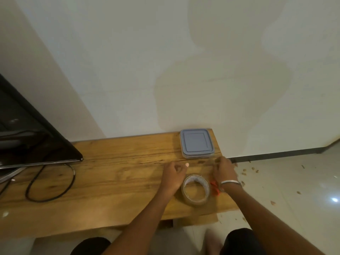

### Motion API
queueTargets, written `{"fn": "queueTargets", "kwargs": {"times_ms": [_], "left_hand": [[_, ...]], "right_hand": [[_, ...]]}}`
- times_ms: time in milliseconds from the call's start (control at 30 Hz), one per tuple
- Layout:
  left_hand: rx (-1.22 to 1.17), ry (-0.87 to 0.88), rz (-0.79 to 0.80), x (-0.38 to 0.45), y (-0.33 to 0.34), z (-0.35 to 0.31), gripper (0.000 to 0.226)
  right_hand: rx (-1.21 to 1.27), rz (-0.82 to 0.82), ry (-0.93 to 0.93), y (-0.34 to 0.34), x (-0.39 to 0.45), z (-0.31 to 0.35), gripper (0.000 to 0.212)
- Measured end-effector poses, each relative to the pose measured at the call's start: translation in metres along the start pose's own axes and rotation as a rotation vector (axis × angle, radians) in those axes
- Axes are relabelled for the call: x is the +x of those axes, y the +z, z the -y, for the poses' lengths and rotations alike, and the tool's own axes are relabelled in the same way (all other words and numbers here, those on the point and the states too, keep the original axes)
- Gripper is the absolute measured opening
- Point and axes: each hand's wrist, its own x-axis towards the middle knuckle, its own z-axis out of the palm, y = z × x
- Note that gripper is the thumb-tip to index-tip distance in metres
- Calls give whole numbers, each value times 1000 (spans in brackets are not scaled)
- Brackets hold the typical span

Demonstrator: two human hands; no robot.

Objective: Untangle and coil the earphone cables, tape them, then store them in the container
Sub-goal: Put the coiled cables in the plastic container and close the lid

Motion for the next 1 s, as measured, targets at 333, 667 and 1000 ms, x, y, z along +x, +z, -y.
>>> {"fn": "queueTargets", "kwargs": {"times_ms": [333, 667, 1000], "left_hand": [[168, -144, 71, -44, -13, 9, 38], [80, -298, -107, -42, -92, 38, 51], [-15, -292, -146, -35, -88, 29, 47]], "right_hand": [[-70, 154, -156, 12, -55, -2, 24], [-59, 178, -286, 75, -65, 70, 29], [138, 197, -403, 48, -62, 54, 12]]}}
